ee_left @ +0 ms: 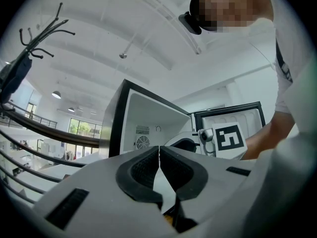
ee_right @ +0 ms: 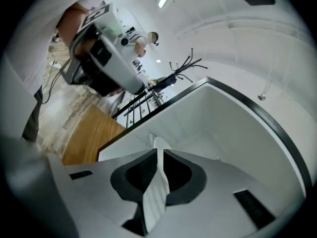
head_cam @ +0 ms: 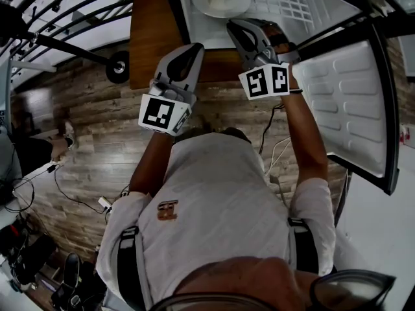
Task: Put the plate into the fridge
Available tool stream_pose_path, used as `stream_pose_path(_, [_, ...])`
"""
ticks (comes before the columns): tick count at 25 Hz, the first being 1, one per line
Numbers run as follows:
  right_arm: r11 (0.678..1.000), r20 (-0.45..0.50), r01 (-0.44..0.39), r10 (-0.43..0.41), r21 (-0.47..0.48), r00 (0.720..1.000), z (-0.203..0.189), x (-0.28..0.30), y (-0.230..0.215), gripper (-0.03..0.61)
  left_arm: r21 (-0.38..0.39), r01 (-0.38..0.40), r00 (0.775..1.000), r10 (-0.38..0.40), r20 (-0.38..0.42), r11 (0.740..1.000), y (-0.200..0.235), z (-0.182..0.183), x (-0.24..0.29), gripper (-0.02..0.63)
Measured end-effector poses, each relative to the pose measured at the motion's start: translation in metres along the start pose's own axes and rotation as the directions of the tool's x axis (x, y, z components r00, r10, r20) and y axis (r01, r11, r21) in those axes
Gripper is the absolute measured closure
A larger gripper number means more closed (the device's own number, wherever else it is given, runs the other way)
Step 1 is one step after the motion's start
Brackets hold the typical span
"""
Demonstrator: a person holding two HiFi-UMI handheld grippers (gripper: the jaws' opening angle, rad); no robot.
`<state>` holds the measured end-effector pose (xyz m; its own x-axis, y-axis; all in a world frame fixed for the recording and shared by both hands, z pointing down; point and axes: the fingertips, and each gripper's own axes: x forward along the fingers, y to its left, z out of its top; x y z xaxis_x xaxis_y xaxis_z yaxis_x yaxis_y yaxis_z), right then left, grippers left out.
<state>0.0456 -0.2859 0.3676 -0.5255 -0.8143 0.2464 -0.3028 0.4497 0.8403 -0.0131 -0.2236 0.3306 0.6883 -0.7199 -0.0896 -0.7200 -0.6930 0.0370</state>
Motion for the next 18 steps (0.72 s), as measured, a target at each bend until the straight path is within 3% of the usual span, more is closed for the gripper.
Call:
stream_pose_path(3, [0.986, 0.066, 0.008, -0.020, 0.166, 0.998, 0.018, -0.013, -0.003, 0.535, 0.001, 0.008, 1.000, -0.008, 0.006, 1.000, -0.001, 0.002, 0.003, 0.589])
stream_pose_path(5, [0.956, 0.108, -0.003, -0.030, 0.292, 0.994, 0.028, -0.021, -0.003, 0.537, 0.001, 0.014, 1.000, -0.014, 0.011, 1.000, -0.001, 0.004, 0.006, 0.589])
stream_pose_path(11, [0.843, 0.206, -0.069, -0.050, 0.533, 0.977, 0.047, -0.041, 0.002, 0.537, 0.004, 0.036, 0.999, -0.036, 0.028, 0.999, -0.007, 0.008, 0.010, 0.589])
stream_pose_path(14, [0.790, 0.247, -0.074, -0.101, 0.609, 0.964, 0.054, -0.049, 0.003, 0.537, 0.005, 0.049, 0.998, -0.049, 0.031, 0.999, -0.012, 0.009, 0.010, 0.589])
stream_pose_path(18, [0.691, 0.268, -0.070, -0.183, 0.719, 0.946, 0.061, -0.059, 0.001, 0.541, 0.003, 0.064, 0.997, -0.064, 0.033, 0.998, -0.018, 0.009, 0.008, 0.589])
